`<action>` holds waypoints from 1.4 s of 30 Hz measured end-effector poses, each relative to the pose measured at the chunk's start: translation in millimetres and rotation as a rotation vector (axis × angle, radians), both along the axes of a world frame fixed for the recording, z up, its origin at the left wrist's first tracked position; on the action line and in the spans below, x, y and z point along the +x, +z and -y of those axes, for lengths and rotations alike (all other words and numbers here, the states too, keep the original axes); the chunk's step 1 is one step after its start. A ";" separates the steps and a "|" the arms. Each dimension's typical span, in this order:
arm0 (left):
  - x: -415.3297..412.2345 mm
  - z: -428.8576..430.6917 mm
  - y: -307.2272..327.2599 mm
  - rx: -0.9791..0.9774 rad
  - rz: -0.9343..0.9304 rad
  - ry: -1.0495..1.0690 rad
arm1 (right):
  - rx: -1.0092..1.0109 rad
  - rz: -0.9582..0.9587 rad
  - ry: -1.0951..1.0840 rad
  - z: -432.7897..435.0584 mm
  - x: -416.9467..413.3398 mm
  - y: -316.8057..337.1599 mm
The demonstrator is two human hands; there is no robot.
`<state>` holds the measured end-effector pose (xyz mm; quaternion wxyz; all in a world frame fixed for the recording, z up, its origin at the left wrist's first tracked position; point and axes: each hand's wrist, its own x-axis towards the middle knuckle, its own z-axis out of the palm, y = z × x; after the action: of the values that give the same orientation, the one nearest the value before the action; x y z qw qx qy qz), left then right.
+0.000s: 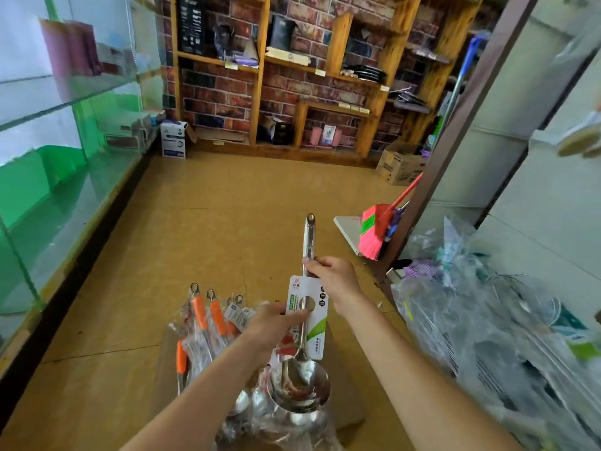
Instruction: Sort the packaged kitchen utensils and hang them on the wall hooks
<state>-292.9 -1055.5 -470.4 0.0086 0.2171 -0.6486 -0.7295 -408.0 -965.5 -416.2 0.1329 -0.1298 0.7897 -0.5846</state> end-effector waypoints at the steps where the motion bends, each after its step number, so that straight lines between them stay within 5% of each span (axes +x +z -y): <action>1: -1.1 -6.0 12.1 -0.015 -0.016 -0.022 | -0.021 -0.013 -0.016 -9.8 -0.8 11.4; 25: -48.6 -360.9 242.6 -0.148 -0.522 -0.519 | -0.281 -0.485 -0.484 -407.1 61.5 253.2; 42: 16.0 -655.2 292.8 0.083 -0.597 -0.888 | -0.234 -0.603 -0.803 -689.5 175.8 283.8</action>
<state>-276.9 -400.3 -177.6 -0.1253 -0.2950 -0.6180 -0.7179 -232.2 -275.9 -132.4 -0.3508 0.0070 0.7099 -0.6106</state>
